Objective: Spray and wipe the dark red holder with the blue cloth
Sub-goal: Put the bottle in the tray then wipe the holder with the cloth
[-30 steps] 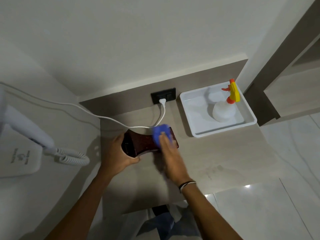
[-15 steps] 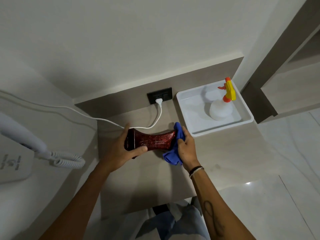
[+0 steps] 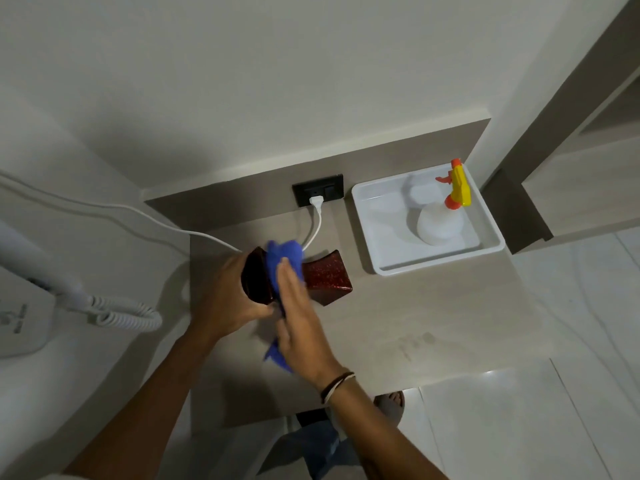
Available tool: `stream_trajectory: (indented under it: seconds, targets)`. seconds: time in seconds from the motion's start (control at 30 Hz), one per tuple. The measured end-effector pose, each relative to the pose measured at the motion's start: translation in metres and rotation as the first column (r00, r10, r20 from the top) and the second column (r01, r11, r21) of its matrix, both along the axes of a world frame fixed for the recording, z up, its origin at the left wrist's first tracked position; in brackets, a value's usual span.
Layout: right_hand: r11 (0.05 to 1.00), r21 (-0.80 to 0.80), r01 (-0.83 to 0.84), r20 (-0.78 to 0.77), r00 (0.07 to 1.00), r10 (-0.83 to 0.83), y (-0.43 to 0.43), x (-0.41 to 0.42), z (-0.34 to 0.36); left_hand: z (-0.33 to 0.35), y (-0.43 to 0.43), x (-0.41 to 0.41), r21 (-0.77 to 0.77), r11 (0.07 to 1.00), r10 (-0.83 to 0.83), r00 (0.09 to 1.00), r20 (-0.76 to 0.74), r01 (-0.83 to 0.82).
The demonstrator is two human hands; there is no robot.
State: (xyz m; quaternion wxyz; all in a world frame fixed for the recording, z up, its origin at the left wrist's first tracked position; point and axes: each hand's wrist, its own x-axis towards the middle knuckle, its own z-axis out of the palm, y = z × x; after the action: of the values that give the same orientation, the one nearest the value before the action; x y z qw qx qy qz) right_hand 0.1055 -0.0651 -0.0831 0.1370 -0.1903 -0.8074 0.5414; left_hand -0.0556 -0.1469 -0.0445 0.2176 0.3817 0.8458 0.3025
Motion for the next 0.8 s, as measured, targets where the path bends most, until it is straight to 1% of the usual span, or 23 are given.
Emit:
stream_trajectory:
  seconds: [0.03,0.07,0.1,0.13,0.17,0.2,0.23,0.27,0.3,0.37,0.43,0.47,0.5,0.53,0.6,0.63,0.67,0.73,0.8]
  targets:
    - [0.997,0.053,-0.050,-0.046,0.998,0.053,-0.005,-0.001,0.004,0.002,0.000,0.000,-0.006,1.000,-0.001,1.000,-0.003,0.001]
    - [0.990,0.104,-0.096,-0.061,0.993,0.103,-0.005,-0.001,0.003,0.003,-0.002,0.000,-0.017,1.000,0.008,1.000,-0.016,-0.008]
    - [0.985,0.129,-0.114,-0.041,0.992,0.120,0.002,0.002,0.000,0.005,-0.004,0.000,-0.036,0.999,0.023,0.999,-0.026,-0.023]
    - [0.991,0.103,-0.091,0.002,0.996,0.091,0.014,0.009,-0.005,0.005,-0.006,0.000,-0.058,0.998,0.038,0.999,-0.035,-0.040]
    - [0.999,0.036,-0.035,0.069,0.997,0.033,0.028,0.017,-0.010,0.004,-0.008,0.000,-0.077,0.996,0.045,0.997,-0.061,-0.049]
    - [0.999,0.014,0.038,0.174,0.984,-0.040,0.043,0.025,-0.020,0.005,-0.009,0.000,-0.088,0.995,0.045,0.995,-0.088,-0.053]
    - [0.994,0.040,0.101,0.258,0.960,-0.107,0.055,0.032,-0.023,0.006,-0.007,0.002,-0.091,0.995,0.041,0.994,-0.097,-0.049]
    - [0.988,0.119,0.099,0.292,0.948,-0.130,0.061,0.035,-0.026,0.007,-0.003,0.005,-0.084,0.996,0.034,0.994,-0.100,-0.043]
    - [0.984,0.154,0.089,0.265,0.956,-0.128,0.060,0.033,-0.024,0.009,0.003,0.008,-0.072,0.997,0.032,0.994,-0.109,-0.040]
    - [0.993,0.108,0.050,0.126,0.990,-0.064,0.040,0.018,-0.008,0.013,0.013,0.013,-0.061,0.998,0.027,0.991,-0.128,-0.035]
    - [0.999,0.041,0.014,-0.030,0.999,-0.013,0.016,0.003,0.007,0.017,0.019,0.014,-0.048,0.999,0.004,0.990,-0.140,-0.011]
    - [1.000,0.000,-0.006,-0.064,0.998,0.006,0.010,0.000,0.011,0.018,0.018,0.012,-0.047,0.999,0.007,0.991,-0.136,-0.013]
    - [1.000,-0.013,-0.028,-0.066,0.997,0.027,0.010,0.000,0.007,0.018,0.017,0.010,-0.057,0.998,0.017,0.991,-0.130,-0.024]
    - [0.999,0.002,-0.039,-0.030,0.999,0.039,0.017,0.004,-0.002,0.019,0.015,0.009,-0.071,0.997,0.030,0.991,-0.134,-0.039]
    - [0.991,0.125,-0.049,0.133,0.991,0.032,0.039,0.021,-0.025,0.020,0.014,0.007,-0.096,0.993,0.055,0.987,-0.154,-0.070]
    - [0.989,0.141,-0.034,0.217,0.976,0.003,0.051,0.033,-0.034,0.021,0.016,0.006,-0.114,0.990,0.059,0.985,-0.164,-0.078]
    - [0.993,0.115,-0.008,0.280,0.960,-0.024,0.061,0.044,-0.039,0.022,0.017,0.006,-0.139,0.987,0.051,0.983,-0.179,-0.077]
    - [0.995,0.086,0.058,0.308,0.948,-0.082,0.081,0.063,-0.038,0.024,0.022,0.007,-0.176,0.981,0.038,0.977,-0.211,-0.076]
    - [0.986,0.085,0.141,0.256,0.954,-0.158,0.094,0.078,-0.030,0.027,0.029,0.011,-0.212,0.975,0.014,0.970,-0.242,-0.067]
